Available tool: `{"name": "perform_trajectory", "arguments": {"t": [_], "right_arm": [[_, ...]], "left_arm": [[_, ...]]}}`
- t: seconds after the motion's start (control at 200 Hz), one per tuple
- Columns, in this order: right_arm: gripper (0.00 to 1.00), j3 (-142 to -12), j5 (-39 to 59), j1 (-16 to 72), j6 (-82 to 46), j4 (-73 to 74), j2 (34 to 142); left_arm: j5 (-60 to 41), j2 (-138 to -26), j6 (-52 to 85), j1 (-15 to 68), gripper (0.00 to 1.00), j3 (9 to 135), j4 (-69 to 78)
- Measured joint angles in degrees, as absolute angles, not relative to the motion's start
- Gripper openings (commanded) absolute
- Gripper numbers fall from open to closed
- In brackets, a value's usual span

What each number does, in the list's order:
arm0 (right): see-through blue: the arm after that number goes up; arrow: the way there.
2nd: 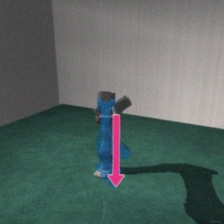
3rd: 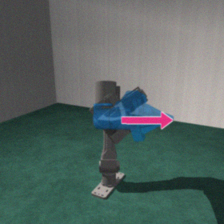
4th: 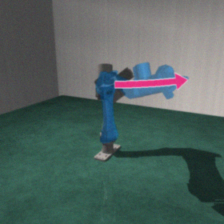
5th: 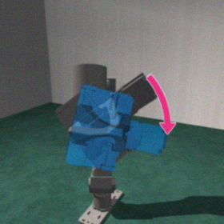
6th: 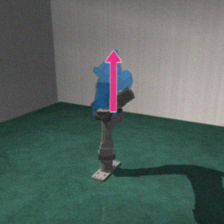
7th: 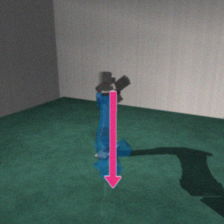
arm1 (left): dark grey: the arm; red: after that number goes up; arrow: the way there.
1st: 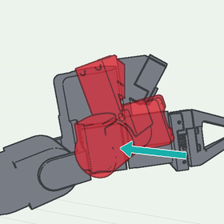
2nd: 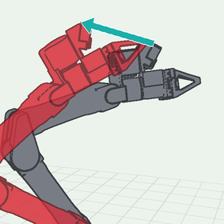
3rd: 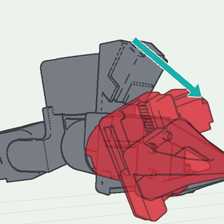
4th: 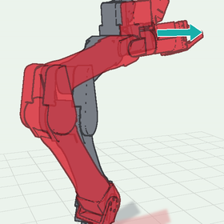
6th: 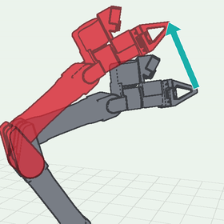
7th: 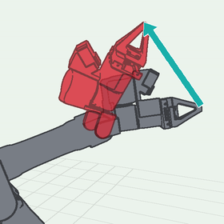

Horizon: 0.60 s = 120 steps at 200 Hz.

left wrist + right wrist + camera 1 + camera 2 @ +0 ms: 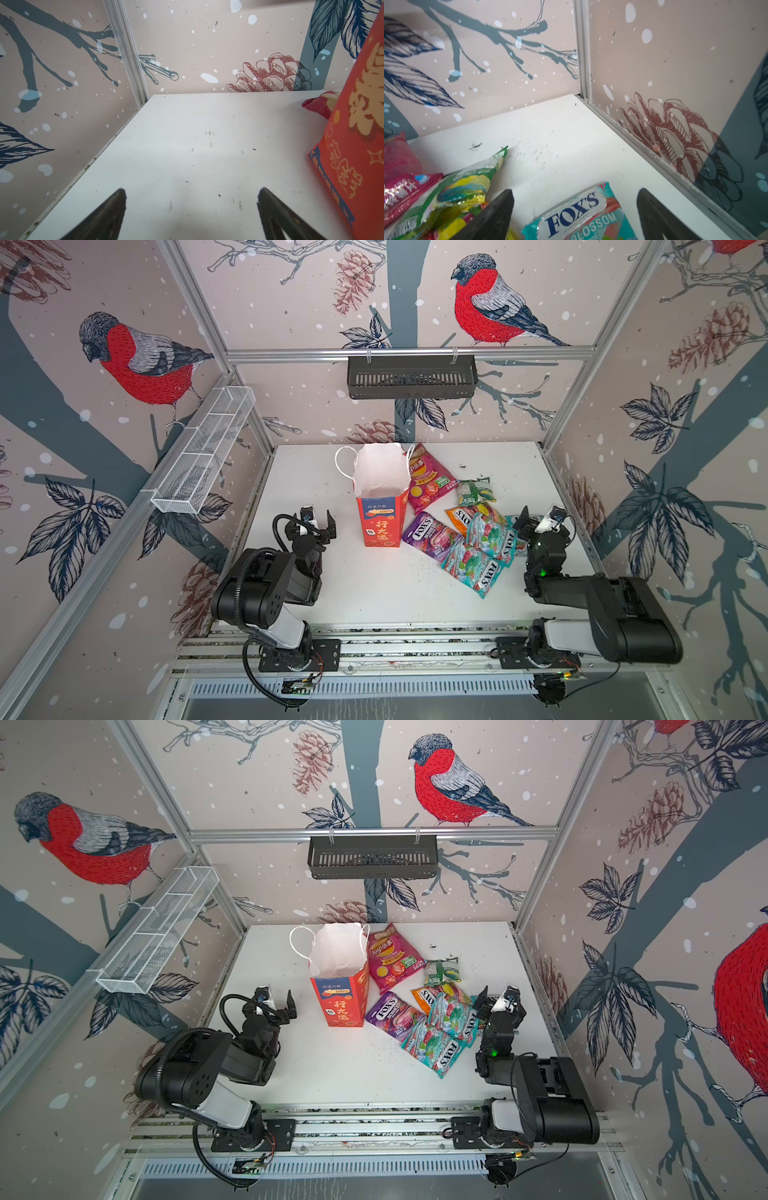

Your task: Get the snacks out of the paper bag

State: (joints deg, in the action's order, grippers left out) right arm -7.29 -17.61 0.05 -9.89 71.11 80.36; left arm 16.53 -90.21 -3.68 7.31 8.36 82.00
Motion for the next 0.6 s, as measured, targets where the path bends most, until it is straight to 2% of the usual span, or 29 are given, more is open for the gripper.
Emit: {"name": "perform_trajectory", "arguments": {"t": [0.16,0.6], "right_arm": [[0.98,-7.6,-16.5,2.5,-7.1,76.7,87.5],[0.99,-10.9,-16.4,2.3,-5.8,75.9,88.1]], "left_arm": [[16.5,-90.2,-3.9,7.3,0.97,8.3,82.0],[16.7,-90.2,-3.9,7.3,0.97,8.9,82.0]]}}
